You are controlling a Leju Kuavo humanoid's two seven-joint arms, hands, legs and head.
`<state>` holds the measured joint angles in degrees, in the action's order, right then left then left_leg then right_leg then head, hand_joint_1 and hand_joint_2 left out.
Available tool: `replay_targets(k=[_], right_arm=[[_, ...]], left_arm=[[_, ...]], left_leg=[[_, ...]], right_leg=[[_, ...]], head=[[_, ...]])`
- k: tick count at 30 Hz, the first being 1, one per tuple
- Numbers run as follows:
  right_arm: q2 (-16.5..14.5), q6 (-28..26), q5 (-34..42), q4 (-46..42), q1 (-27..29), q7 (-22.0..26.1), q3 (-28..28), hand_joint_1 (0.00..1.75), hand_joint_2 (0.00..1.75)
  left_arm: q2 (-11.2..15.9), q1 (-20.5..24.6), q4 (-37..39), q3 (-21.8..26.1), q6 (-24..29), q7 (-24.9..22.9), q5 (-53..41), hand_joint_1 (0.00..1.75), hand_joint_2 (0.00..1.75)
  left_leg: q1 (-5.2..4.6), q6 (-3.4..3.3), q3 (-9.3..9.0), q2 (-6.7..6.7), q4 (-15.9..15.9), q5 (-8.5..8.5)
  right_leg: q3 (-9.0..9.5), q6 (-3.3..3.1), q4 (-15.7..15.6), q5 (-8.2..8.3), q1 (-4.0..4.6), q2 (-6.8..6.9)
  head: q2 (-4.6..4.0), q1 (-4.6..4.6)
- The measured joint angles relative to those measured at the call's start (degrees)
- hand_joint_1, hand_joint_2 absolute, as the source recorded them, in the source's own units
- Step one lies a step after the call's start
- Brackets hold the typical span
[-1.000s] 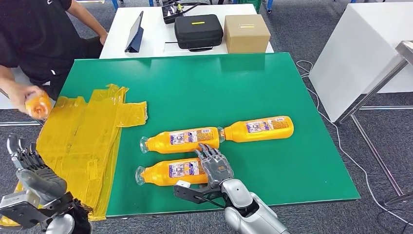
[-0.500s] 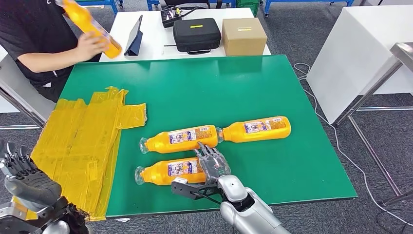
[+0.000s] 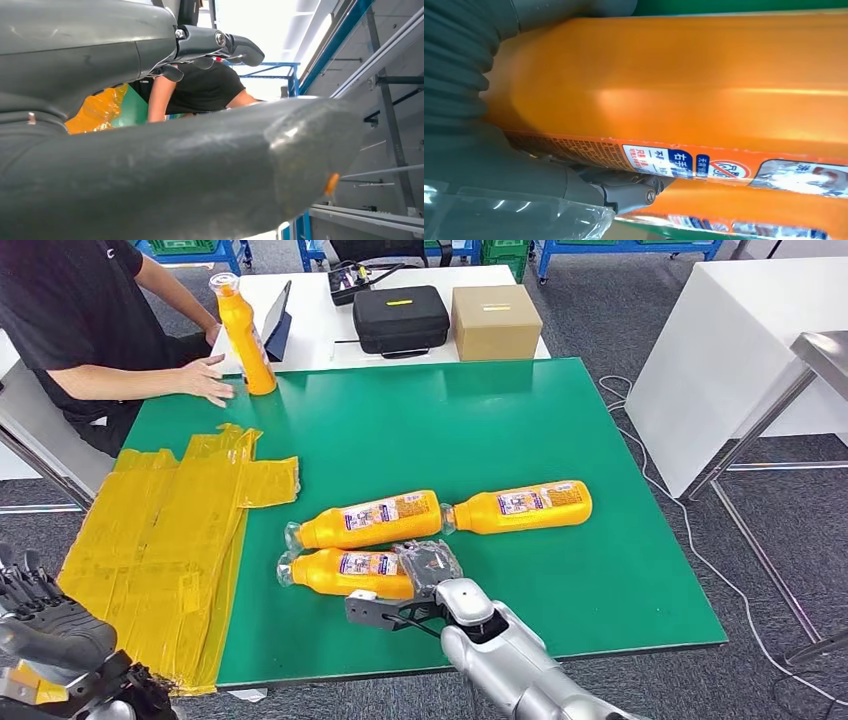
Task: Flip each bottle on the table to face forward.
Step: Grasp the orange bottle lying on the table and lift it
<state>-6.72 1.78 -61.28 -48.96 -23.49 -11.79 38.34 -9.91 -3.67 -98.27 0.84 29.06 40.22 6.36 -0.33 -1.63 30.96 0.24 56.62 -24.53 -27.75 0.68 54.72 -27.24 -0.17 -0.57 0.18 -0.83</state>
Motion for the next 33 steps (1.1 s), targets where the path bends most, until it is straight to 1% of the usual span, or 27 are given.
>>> replay_targets(k=[6,10,13,15,17,19,21,23,24,29,33], right_arm=[[-0.7,-2.2,3.0,-0.8,-0.2,1.5,-0.3,1.75,1.75],[-0.7,-2.6,4.5,-5.3,1.6,1.6,-1.2,1.75,1.75],[-0.4,-5.5,7.5,-11.5,4.6,3.5,-2.1,1.75,1.75],[-0.3,-7.5,9.5,-17.8,6.7,4.9,-2.6,1.75,1.75],[-0.2,-8.3,10.5,-23.3,7.6,5.5,-2.8,1.75,1.75],[-0.1,-9.4,10.9,-28.6,8.6,6.6,-3.0,1.75,1.75],[-0.3,-10.9,11.4,-33.6,9.5,7.9,-2.9,1.75,1.75],[-0.7,-11.8,11.9,-36.9,9.4,8.5,-2.8,1.75,1.75],[-0.9,-12.1,12.1,-38.0,9.3,8.5,-2.7,1.75,1.75],[-1.4,-12.8,12.9,-40.7,9.0,8.8,-2.6,1.75,1.75],[-2.3,-13.0,14.9,-39.8,7.5,8.8,-2.6,1.75,1.75]], left_arm=[[-0.4,0.2,0.3,0.6,-1.2,0.0,1.4,0.00,0.00],[-0.5,0.1,0.9,1.0,-1.8,0.0,2.3,0.00,0.00],[-0.5,0.2,2.4,1.1,-3.7,-0.8,6.0,0.00,0.00],[-0.5,0.2,3.8,1.0,-5.6,-1.8,9.1,0.00,0.87],[-0.6,0.5,5.2,1.0,-7.1,-2.7,11.0,0.00,1.75],[-0.7,1.0,6.7,0.9,-9.8,-4.3,13.2,0.00,1.75],[-0.9,1.5,8.3,0.6,-14.0,-6.6,16.0,0.00,1.75],[-1.3,2.0,9.7,-0.1,-17.7,-8.3,18.2,0.00,1.75],[-1.6,2.3,10.1,-0.5,-18.8,-8.7,18.8,0.00,1.75],[-2.2,2.9,11.5,-1.8,-20.9,-10.2,20.1,0.00,1.75],[-2.7,3.0,11.8,-3.4,-25.0,-12.9,21.5,0.00,1.75]], left_leg=[[0.01,0.00,0.12,0.00,0.0,-0.03],[0.01,-0.03,0.68,-0.04,0.1,0.09],[0.00,-0.05,1.06,-0.14,0.1,0.16],[-0.01,-0.04,1.38,-0.18,0.1,0.18],[-0.01,-0.03,1.55,-0.17,0.1,0.19],[-0.01,-0.03,1.66,-0.22,0.1,0.20],[-0.03,-0.05,1.81,-0.25,0.1,0.21],[-0.03,-0.05,1.87,-0.23,0.1,0.21],[-0.03,-0.05,1.88,-0.23,0.1,0.21],[-0.04,-0.05,1.89,-0.24,0.1,0.21],[-0.04,-0.05,1.91,-0.24,0.1,0.21]], right_leg=[[-0.05,0.03,0.0,-0.06,0.01,-0.01],[-0.11,0.04,0.0,0.00,0.01,0.00],[-0.37,0.03,0.1,0.02,0.00,0.09],[-0.67,0.03,0.1,0.03,-0.01,0.12],[-0.88,0.04,0.1,0.03,-0.01,0.12],[-0.97,0.05,0.1,0.02,-0.03,0.20],[-1.08,0.05,0.1,0.03,-0.03,0.25],[-1.13,0.05,0.1,0.03,-0.03,0.23],[-1.13,0.05,0.1,0.03,-0.04,0.24],[-1.14,0.05,0.1,0.03,-0.04,0.24],[-1.14,0.05,0.1,0.03,-0.03,0.24]], head=[[0.00,0.00],[0.00,-0.01],[-0.01,-0.01],[0.00,-0.01],[0.00,0.00],[0.00,-0.02],[-0.01,-0.01],[-0.01,0.00],[-0.01,-0.01],[0.00,-0.01],[-0.01,0.00]])
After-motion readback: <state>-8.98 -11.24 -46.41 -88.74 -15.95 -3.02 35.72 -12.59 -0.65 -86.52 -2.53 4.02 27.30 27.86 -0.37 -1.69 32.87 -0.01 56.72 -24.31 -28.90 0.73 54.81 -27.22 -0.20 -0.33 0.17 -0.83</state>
